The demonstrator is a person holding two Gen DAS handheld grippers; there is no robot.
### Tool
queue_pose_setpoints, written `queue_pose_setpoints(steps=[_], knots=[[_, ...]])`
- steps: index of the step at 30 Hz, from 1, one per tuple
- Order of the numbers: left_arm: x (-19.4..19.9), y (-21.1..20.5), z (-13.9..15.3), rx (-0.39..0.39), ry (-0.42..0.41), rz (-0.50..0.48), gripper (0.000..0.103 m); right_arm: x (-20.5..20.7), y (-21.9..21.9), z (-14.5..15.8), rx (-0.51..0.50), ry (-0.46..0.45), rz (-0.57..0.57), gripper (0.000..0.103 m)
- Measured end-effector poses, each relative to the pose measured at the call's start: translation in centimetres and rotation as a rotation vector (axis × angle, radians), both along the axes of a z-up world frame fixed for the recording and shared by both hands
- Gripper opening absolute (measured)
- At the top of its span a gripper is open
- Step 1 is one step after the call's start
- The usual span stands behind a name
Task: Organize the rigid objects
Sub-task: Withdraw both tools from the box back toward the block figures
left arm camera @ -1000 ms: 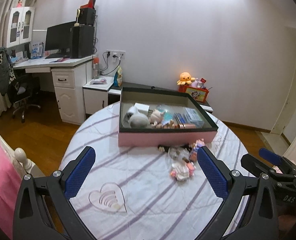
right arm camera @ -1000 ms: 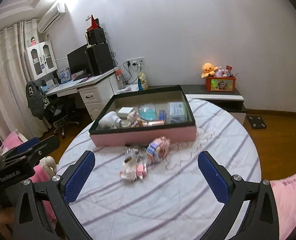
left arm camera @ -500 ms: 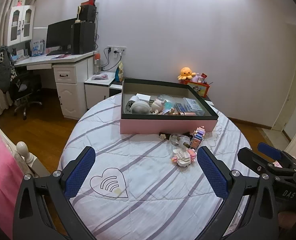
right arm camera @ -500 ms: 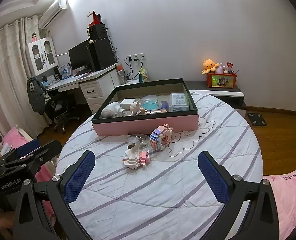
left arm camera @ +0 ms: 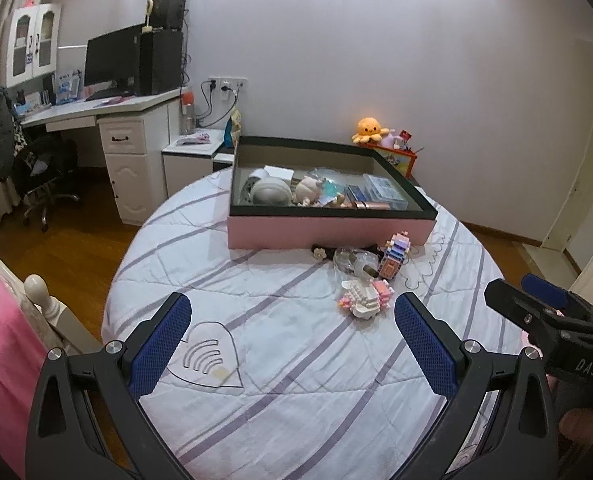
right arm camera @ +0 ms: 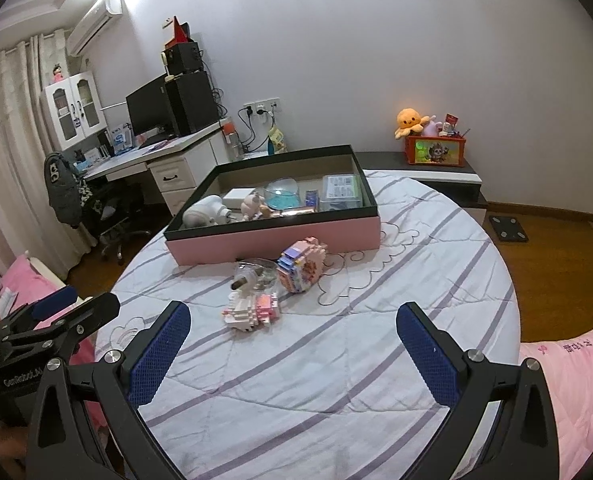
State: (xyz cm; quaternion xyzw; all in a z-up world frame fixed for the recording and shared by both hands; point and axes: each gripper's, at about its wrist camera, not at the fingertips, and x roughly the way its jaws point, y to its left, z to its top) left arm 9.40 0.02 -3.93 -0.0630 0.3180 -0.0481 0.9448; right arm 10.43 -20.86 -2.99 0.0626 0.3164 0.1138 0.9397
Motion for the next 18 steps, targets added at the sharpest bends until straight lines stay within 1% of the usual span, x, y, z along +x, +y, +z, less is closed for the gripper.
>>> queue_pose_setpoints(steps=[5,9,18], knots=[[0.8,-1.3,-1.5,-0.009,0.04,-0.018,0.103,0.7,-0.9,-0.8,-0.002,0.027,-0.019,0.103],[2.0,-2.6,-3.0,-0.002,0.073,-0.025,0.103,1.6,-1.2,-1.5,-0.007,0.038,-0.017,0.103],[6.9,-6.8,-6.6,-0.013,0.183,-0.067,0.103,4.3,-3.8,-3.4,0.04,0.077,-0.058,0.103]])
